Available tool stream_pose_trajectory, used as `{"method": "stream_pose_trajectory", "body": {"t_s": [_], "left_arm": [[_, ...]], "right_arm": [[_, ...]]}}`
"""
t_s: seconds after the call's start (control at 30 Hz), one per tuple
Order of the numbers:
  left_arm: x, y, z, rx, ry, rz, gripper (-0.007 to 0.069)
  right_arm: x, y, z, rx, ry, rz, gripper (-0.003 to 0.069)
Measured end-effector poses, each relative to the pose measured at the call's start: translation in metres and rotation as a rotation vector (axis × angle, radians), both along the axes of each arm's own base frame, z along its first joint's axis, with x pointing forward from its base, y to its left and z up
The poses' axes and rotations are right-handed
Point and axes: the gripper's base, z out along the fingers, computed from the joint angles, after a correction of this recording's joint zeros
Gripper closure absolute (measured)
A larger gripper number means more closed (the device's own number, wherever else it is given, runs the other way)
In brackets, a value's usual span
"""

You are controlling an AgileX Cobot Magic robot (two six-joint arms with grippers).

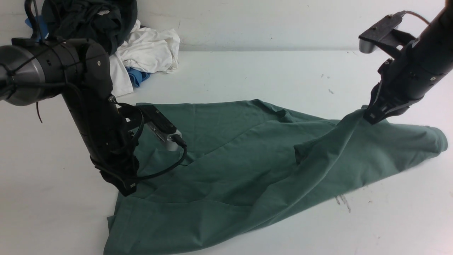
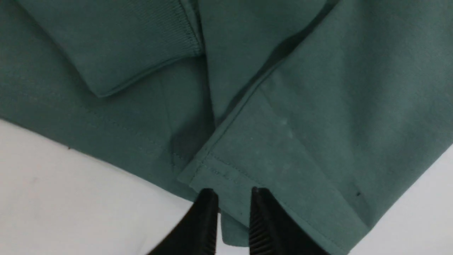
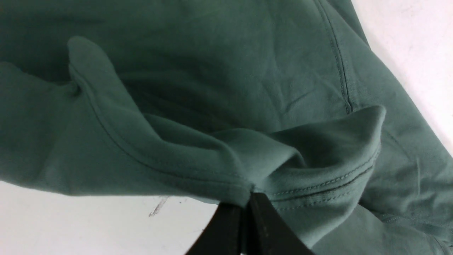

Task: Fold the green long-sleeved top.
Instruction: Use both arms to drag the lower edge of the fabric forward and fold it over the upper edge

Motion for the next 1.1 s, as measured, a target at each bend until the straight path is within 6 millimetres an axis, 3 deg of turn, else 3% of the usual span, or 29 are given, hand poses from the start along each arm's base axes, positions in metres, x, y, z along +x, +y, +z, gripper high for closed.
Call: {"method": "stream_pose_trajectory", "body": {"t_s": [0.13, 0.27, 0.43, 0.53, 0.7, 0.87, 0.97, 1.1], "left_arm": [[0.005, -0.001, -0.02, 0.008, 0.032, -0.006, 0.0306], [0.01, -0.002, -0.036, 0.011, 0.039, -0.017, 0.0211], [0.012, -0.002, -0.045, 0.015, 0.047, -0.016, 0.0194], [0.012, -0.002, -0.045, 0.016, 0.047, -0.016, 0.0225], [0.012, -0.002, -0.043, 0.017, 0.046, -0.018, 0.042], [0.009, -0.001, -0.026, 0.008, 0.001, -0.018, 0.0593], [0.008, -0.001, -0.014, 0.004, -0.031, -0.02, 0.0613], [0.01, 0.001, 0.02, 0.007, -0.123, -0.028, 0.0619]], "right_arm": [[0.0, 0.001, 0.0, 0.008, 0.001, -0.001, 0.0657], [0.0, 0.001, 0.0, 0.016, 0.002, -0.002, 0.0657], [0.0, 0.001, 0.0, 0.017, 0.002, -0.002, 0.0657], [0.0, 0.001, 0.0, 0.017, 0.002, -0.002, 0.0657], [0.0, 0.001, 0.0, 0.018, 0.003, -0.002, 0.0657], [0.0, 0.002, 0.0, 0.02, 0.003, -0.002, 0.0657], [0.0, 0.002, 0.0, 0.02, 0.003, 0.0, 0.0657], [0.0, 0.0, 0.0, -0.005, -0.002, 0.009, 0.0657]]}}
